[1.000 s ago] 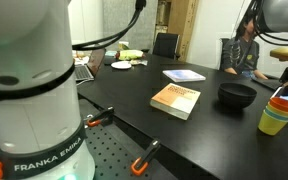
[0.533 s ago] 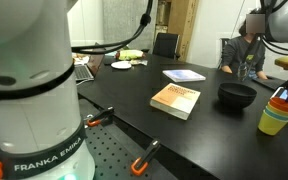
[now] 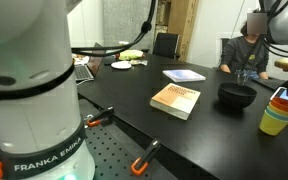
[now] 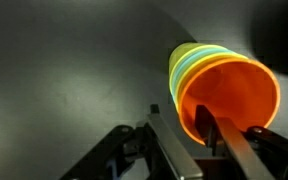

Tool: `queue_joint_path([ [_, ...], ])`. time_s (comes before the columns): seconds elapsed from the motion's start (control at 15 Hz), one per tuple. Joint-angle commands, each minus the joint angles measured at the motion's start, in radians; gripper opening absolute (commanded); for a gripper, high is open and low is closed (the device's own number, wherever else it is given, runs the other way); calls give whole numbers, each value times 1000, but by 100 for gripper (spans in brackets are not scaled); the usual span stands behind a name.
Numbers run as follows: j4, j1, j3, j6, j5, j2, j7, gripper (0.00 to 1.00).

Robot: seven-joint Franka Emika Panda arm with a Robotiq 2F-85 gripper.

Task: Unstack the plastic cups

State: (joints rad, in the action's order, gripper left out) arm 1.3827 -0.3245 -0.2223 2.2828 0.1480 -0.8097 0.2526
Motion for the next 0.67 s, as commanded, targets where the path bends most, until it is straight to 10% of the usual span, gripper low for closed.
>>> queue_joint_path([
  [0.0, -65, -7, 6, -47, 5, -26, 16, 13],
  [0.6, -79, 1, 7, -140, 6, 6, 42, 4],
])
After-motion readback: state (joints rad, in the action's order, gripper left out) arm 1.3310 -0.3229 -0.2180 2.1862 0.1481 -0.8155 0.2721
